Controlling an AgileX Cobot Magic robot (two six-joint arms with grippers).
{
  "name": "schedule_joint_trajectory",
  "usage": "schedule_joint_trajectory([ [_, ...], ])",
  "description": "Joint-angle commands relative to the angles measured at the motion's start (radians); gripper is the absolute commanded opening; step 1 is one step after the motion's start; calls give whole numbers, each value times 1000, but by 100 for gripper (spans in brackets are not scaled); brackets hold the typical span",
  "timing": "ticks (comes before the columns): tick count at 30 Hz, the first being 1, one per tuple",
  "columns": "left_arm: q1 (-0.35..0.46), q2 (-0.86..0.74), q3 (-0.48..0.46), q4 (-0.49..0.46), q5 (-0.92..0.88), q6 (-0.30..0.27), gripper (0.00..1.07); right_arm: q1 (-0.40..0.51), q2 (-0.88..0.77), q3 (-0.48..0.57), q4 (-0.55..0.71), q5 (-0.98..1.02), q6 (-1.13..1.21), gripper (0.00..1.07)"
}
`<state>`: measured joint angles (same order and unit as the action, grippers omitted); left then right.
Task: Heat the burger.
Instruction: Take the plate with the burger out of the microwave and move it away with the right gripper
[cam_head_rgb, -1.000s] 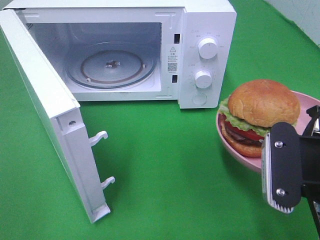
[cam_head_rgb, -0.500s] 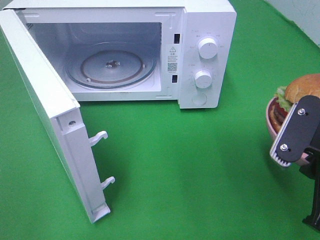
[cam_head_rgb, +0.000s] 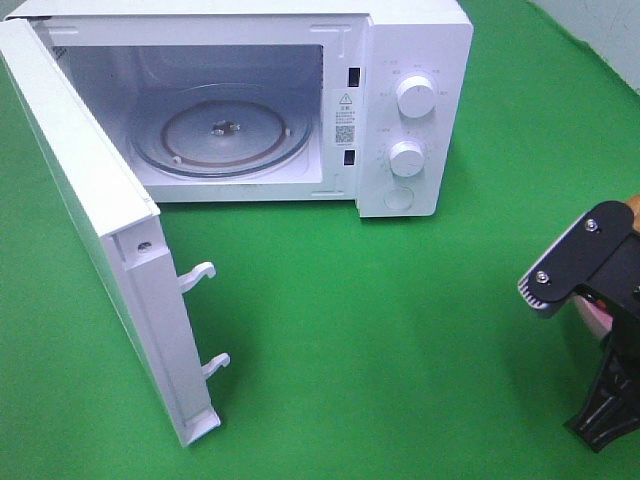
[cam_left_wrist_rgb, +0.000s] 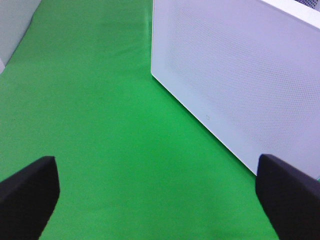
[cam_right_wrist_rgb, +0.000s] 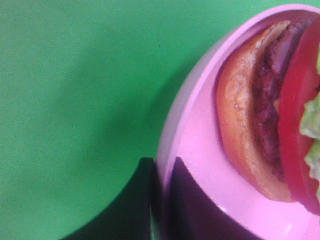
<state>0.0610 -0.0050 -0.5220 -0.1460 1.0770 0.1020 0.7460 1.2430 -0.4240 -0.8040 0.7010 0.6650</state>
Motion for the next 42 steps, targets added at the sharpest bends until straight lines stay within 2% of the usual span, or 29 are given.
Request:
schedule_joint_trajectory([
  [1,4,-5,5,-1,-6,-5,102,1,66,-28,-69,10,102,0],
  [6,4,-5,5,-1,-6,-5,102,1,145,-90,-88,19,197,0],
  [8,4,-5,5,-1,-6,-5,102,1,222,-157,-112,42,274,0],
  [14,4,-5,5,-1,-6,-5,102,0,319,-225,-115,93,318,0],
  [17,4,-5,5,-1,-6,-5,102,-28,367,-262,-110,99,320,0],
  [42,4,-5,5,-1,-6,-5,102,-295,437,-260,-110,33,345,3],
])
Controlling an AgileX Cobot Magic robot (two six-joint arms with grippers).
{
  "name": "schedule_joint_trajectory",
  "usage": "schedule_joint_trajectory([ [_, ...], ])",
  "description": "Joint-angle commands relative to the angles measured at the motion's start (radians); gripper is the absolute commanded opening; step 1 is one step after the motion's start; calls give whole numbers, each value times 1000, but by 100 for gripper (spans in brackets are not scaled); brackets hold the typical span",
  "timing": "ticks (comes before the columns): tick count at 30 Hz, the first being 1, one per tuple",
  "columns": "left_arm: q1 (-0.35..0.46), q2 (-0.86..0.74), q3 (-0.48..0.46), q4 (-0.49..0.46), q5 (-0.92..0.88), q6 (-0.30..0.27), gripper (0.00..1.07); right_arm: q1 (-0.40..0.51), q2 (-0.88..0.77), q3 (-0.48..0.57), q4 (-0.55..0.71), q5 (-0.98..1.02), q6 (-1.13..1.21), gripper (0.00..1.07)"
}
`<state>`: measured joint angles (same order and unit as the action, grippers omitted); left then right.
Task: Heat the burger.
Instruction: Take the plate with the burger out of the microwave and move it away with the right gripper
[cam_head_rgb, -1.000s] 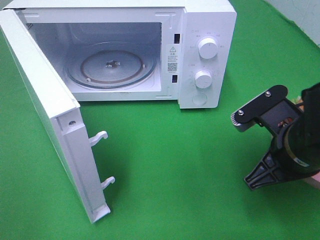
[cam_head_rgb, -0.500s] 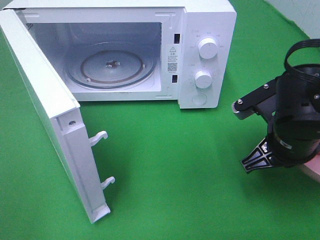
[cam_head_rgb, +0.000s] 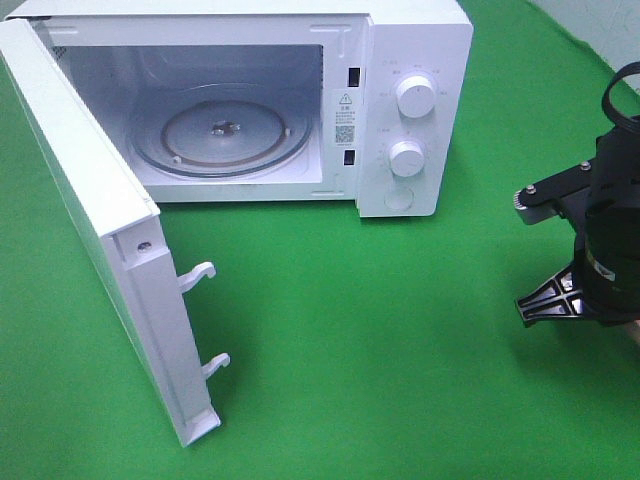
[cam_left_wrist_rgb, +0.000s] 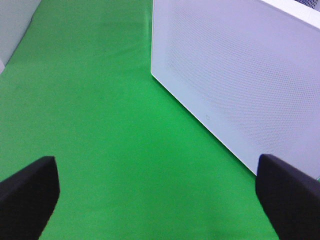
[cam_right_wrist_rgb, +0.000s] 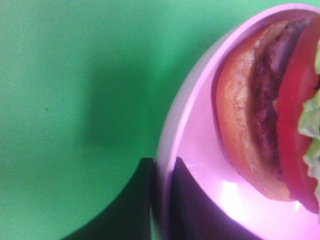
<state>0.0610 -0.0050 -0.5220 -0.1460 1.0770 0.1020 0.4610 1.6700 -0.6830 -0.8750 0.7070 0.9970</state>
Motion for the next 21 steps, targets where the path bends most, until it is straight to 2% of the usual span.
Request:
schedule_joint_trajectory([
  [1,4,-5,5,-1,-6,-5,102,-10,10,-1,-39,27,13,3],
  [9,4,-5,5,-1,-6,-5,102,-17,170,-1,-39,-50,132,6],
  [13,4,-5,5,-1,-6,-5,102,-17,198,-1,-39,-67,160,8],
  [17,4,-5,5,-1,-6,-5,102,-13,198,-2,-31,-75,157,14],
  [18,4,-5,5,-1,-6,-5,102,-13,180,-2,-18,-75,148,20],
  [19,4,-5,5,-1,-6,-5,102,-13,180,-2,-18,-75,148,20],
  [20,4,-5,5,-1,-6,-5,102,-13,152,-2,3,-75,131,28],
  [21,4,-5,5,-1,-6,-5,102,-13,152,-2,3,-75,131,28],
])
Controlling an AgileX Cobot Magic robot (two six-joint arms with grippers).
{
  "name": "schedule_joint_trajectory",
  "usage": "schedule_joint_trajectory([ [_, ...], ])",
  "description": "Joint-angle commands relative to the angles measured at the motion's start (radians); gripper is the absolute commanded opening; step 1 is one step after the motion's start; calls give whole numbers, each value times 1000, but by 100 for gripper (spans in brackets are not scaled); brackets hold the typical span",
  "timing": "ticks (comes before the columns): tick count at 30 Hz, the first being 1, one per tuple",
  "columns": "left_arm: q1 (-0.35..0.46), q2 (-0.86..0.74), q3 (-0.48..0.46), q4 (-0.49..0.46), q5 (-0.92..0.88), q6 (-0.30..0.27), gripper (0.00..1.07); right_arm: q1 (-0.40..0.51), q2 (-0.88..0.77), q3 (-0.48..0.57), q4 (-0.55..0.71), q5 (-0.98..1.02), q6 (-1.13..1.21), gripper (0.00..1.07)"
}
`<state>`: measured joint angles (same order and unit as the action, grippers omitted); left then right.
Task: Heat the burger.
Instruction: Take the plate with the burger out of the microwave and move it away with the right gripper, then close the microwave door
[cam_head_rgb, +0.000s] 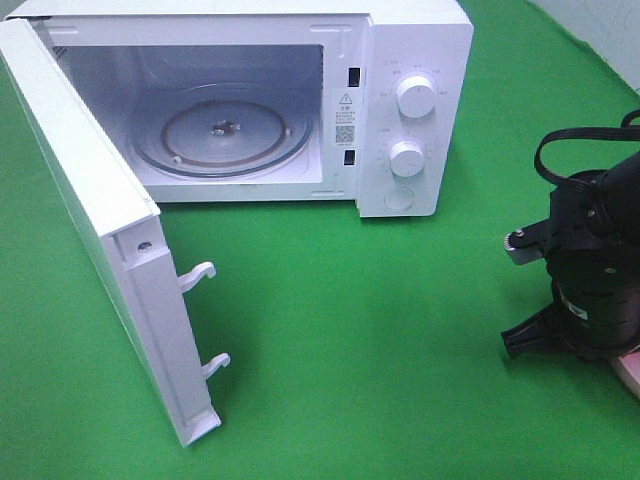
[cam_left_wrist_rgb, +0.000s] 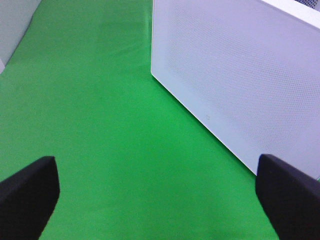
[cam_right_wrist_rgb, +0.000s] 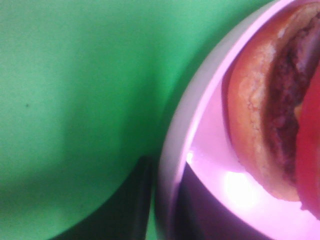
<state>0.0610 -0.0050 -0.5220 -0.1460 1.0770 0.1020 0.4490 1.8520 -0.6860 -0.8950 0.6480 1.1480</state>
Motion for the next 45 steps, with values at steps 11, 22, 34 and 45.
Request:
schedule_joint_trajectory([
  [11,4,-5,5,-1,-6,-5,102,-1,-280,1,303,-18,-342,55],
  [22,4,-5,5,-1,-6,-5,102,-1,-527,1,749,65,-882,60],
  [34,4,-5,5,-1,-6,-5,102,-1,-758,1,878,181,-1029,78],
  [45,4,-5,5,-1,-6,-5,102,-1,-1040,63,876,235,-1121,76],
])
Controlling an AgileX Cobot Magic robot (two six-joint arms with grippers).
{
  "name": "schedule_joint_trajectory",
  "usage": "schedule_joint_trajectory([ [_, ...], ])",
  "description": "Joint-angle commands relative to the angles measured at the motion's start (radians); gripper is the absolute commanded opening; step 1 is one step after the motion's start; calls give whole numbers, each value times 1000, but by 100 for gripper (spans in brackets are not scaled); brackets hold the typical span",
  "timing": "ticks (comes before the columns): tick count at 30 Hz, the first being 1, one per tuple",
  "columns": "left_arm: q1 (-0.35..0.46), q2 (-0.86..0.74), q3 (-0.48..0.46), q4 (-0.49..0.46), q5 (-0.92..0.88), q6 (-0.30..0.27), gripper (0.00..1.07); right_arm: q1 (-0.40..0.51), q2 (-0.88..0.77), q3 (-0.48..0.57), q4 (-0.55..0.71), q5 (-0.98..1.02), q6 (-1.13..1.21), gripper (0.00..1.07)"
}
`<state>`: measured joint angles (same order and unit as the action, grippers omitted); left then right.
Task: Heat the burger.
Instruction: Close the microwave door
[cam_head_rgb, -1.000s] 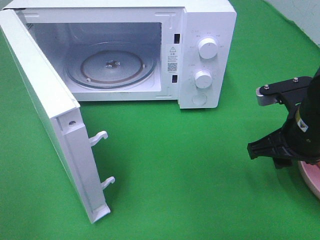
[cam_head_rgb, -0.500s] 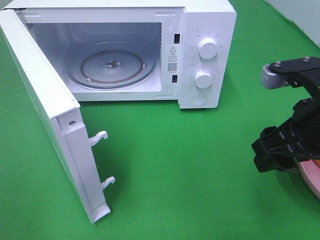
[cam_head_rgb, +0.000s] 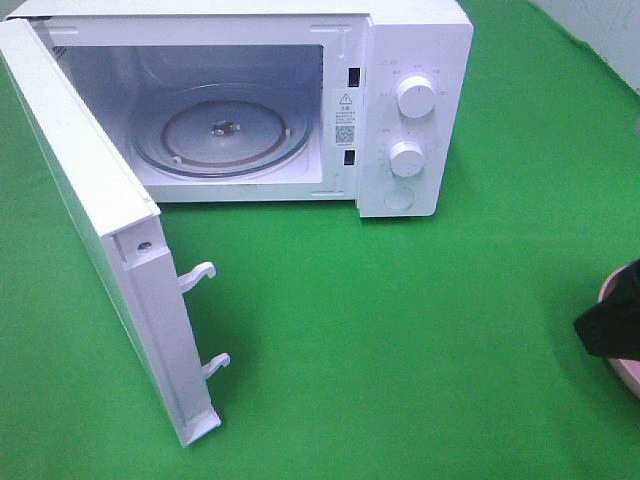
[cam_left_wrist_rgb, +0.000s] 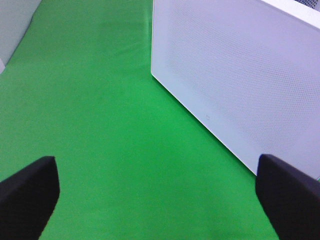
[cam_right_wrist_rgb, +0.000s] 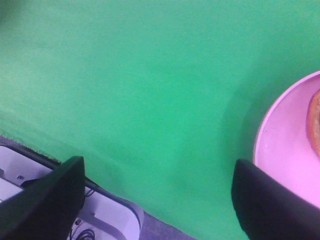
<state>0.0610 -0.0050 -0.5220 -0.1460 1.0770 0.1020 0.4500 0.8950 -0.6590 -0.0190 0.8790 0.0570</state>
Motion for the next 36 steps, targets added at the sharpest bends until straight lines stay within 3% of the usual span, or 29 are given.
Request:
schedule_joint_trajectory([
  [1,4,-5,5,-1,-6,-5,102,-2,-83,36,0,4,-30,76],
  [5,4,-5,5,-1,-6,-5,102,-5,-333,134,-21,-13,-30,77],
  [9,4,-5,5,-1,-6,-5,102,-14,-476,138,-30,-10,-3,76],
  [16,4,-5,5,-1,-6,-5,102,-120,-590,141,-26,54,9,76],
  [18,4,-5,5,-1,-6,-5,102,-216,-692,163,-25,77,9,76],
  [24,4,-5,5,-1,-6,-5,102,-308,-818,166,-26,78,8,76],
  [36,4,-5,5,-1,-6,-5,102,-355,-926,166,-27,78,13,76],
])
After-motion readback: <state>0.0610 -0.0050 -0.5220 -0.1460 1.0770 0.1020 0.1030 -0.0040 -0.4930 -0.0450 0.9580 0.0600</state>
